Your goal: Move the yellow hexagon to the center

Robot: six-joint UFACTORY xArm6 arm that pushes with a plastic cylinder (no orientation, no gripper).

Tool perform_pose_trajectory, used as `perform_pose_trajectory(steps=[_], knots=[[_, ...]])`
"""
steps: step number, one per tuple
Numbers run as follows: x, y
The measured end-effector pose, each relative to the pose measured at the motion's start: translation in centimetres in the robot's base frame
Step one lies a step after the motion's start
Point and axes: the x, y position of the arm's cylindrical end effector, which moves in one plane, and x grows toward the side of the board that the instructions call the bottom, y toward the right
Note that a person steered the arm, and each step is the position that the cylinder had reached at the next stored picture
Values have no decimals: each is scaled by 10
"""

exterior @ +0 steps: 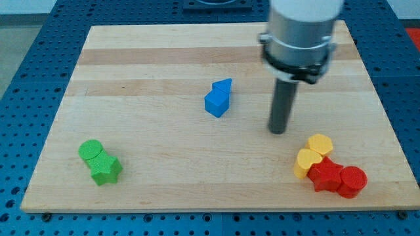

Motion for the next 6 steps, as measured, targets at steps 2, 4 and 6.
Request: perform_pose_trajectory(steps=[2, 4, 6], knots=[[1, 73], [61, 92], [68, 66]])
